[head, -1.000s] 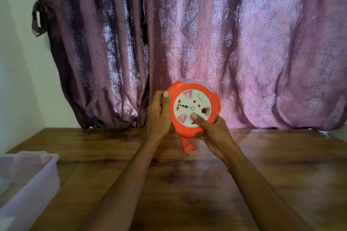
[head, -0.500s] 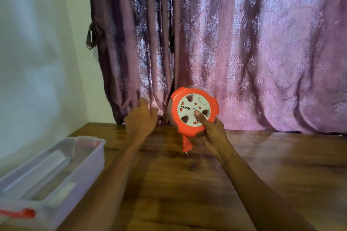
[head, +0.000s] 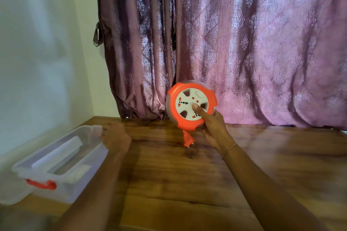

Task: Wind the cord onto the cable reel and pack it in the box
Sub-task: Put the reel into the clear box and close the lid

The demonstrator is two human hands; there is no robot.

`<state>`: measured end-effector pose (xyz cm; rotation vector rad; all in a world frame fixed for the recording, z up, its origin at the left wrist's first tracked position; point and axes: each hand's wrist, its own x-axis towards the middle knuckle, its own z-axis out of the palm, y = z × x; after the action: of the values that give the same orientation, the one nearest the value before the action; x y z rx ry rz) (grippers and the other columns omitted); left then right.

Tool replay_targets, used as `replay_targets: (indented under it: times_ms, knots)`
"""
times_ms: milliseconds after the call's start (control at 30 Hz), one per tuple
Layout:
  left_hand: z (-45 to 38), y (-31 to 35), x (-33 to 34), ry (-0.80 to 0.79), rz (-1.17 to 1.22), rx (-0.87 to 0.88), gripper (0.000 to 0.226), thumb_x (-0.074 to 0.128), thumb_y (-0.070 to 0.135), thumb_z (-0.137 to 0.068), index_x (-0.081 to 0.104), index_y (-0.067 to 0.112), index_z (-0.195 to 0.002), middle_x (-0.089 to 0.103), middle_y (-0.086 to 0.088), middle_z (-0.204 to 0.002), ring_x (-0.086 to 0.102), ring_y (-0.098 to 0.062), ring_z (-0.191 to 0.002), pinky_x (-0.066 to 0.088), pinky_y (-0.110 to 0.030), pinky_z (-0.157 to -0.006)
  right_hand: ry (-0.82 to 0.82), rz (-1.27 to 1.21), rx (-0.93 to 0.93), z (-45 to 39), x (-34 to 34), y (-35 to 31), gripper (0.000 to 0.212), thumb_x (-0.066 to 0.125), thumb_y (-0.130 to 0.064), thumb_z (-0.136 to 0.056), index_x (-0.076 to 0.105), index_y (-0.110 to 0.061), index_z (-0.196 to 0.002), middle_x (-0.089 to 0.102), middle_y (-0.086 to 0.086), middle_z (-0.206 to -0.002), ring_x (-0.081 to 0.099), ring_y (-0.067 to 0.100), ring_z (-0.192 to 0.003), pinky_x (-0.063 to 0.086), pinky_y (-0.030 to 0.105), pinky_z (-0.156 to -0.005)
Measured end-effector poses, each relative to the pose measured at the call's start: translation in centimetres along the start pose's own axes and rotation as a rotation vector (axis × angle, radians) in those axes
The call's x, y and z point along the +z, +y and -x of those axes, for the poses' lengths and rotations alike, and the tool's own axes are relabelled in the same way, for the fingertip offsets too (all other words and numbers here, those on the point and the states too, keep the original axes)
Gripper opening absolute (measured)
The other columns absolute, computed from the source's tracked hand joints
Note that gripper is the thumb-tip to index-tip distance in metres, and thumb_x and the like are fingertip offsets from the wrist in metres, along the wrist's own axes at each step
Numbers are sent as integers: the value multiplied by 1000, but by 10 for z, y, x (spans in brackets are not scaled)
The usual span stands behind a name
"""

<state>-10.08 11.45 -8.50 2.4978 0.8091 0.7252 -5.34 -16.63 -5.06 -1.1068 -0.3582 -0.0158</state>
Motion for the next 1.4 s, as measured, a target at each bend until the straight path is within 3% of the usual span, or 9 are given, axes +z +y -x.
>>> replay_targets:
  times_ms: [333, 433, 567, 700, 900, 1000, 1133, 1267, 1400]
  knots:
    - [48, 73, 32, -105, 8, 354, 22, 49, 9, -105, 60, 3, -123, 69, -17, -118, 69, -31, -105, 52, -35, -76, 55, -1, 6, 5, -13, -10, 50, 91, -27, -64, 73, -12, -109, 76, 12, -104, 74, 28, -92, 58, 37, -60]
    - [60, 93, 41, -201, 101, 443, 20, 52, 12, -104, 63, 5, -119, 70, -15, -109, 71, -29, -95, 46, -26, -64, 72, 6, -2, 6, -23, -15, 55, 91, -31, -64, 72, -12, -111, 75, 13, -105, 73, 29, -94, 58, 44, -65]
    - [76, 121, 53, -281, 106, 569, 17, 54, 20, -101, 64, 9, -111, 66, -15, -111, 65, -34, -100, 53, -38, -80, 89, 13, -22, 6, -38, -24, 57, 89, -34, -68, 70, -12, -116, 75, 12, -107, 72, 30, -98, 59, 50, -70]
    - [105, 152, 62, -340, 156, 629, 14, 58, 13, -97, 66, 6, -107, 68, -17, -107, 66, -36, -99, 52, -38, -76, 139, 8, -27, 2, -50, -37, 60, 87, -41, -66, 69, -13, -116, 75, 10, -105, 73, 25, -93, 58, 45, -66]
    - [130, 177, 57, -470, 262, 752, 45, 75, 35, -87, 64, 10, -123, 68, -12, -124, 64, -31, -112, 52, -38, -89, 178, 75, -39, -14, -68, -53, 58, 74, -55, -78, 66, -18, -121, 74, 8, -110, 68, 34, -106, 54, 62, -85]
    - [108, 163, 38, -527, 255, 854, 65, 83, 50, -77, 59, 18, -128, 66, -4, -128, 63, -22, -113, 46, -28, -81, 229, 163, -36, -28, -71, -59, 58, 69, -64, -78, 68, -20, -116, 76, 6, -104, 72, 29, -95, 61, 49, -72]
    - [48, 123, 18, -426, 120, 684, 65, 77, 59, -79, 61, 13, -121, 62, -5, -122, 59, -23, -109, 51, -37, -87, 187, 277, -15, -49, -70, -61, 44, 66, -67, -78, 69, -25, -95, 76, -3, -79, 64, 8, -54, 45, 19, -42]
    - [-1, 84, 21, -305, 171, 408, 41, 62, 38, -98, 63, 4, -120, 69, -15, -113, 66, -33, -103, 52, -38, -79, -5, 441, 72, -68, -60, -49, 52, 65, -64, -81, 66, -24, -113, 77, 7, -99, 72, 19, -79, 58, 32, -62]
    - [0, 65, 49, -447, 369, 228, 23, 46, 14, -103, 63, 8, -89, 65, -9, -84, 60, -20, -73, 43, -29, -56, -165, 519, 181, -75, -52, -22, 57, 76, -53, -77, 63, -22, -123, 75, 9, -106, 72, 27, -95, 59, 48, -81]
